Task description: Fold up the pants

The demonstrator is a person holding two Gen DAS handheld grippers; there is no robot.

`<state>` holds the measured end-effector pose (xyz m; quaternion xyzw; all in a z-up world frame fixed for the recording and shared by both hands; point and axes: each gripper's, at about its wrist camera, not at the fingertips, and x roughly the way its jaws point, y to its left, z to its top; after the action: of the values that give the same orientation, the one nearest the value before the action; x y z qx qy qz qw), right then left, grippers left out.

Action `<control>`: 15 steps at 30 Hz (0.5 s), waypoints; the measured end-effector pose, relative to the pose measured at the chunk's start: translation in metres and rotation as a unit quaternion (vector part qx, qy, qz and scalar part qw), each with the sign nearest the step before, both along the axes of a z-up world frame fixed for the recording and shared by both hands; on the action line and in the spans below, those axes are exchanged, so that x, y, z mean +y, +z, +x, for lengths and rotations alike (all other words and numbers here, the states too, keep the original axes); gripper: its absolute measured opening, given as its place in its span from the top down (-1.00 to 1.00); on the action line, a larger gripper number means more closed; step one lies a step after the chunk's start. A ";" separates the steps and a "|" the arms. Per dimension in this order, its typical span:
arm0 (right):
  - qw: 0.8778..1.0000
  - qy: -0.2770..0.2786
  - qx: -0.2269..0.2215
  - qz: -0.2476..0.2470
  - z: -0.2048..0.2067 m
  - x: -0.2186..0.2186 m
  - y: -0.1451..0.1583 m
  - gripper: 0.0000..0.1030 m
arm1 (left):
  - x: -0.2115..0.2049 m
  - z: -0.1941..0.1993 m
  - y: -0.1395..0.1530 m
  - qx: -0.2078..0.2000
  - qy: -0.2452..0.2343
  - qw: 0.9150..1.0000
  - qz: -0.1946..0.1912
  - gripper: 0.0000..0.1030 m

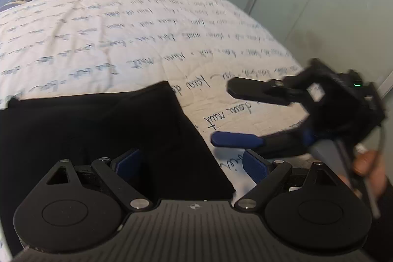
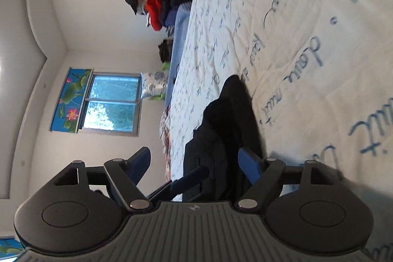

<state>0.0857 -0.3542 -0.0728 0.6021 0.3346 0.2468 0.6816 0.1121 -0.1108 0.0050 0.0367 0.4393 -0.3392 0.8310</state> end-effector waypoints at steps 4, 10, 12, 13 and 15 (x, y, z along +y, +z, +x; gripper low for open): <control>0.997 0.038 0.015 -0.072 0.016 0.016 0.012 -0.54 | 0.031 -0.011 0.009 -0.063 0.058 0.994 0.072 -0.78; 0.984 0.076 0.039 -0.154 0.028 0.033 0.020 -0.50 | 0.072 -0.002 -0.007 -0.059 0.145 0.981 0.113 -0.78; 0.978 0.071 0.034 -0.195 0.025 0.037 0.031 -0.50 | 0.079 0.002 -0.012 -0.056 0.163 0.978 0.113 -0.77; 0.974 0.071 0.031 -0.214 0.023 0.038 0.037 -0.50 | 0.080 0.003 -0.013 -0.058 0.166 0.978 0.108 -0.78; 0.970 0.086 0.036 -0.226 0.025 0.043 0.037 -0.50 | 0.085 0.000 -0.013 -0.062 0.166 0.979 0.097 -0.79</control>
<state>0.1108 -0.3116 -0.0354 0.4099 0.4565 0.2004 0.7638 0.1120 -0.0257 -0.0079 0.0649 0.4178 -0.1495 0.8938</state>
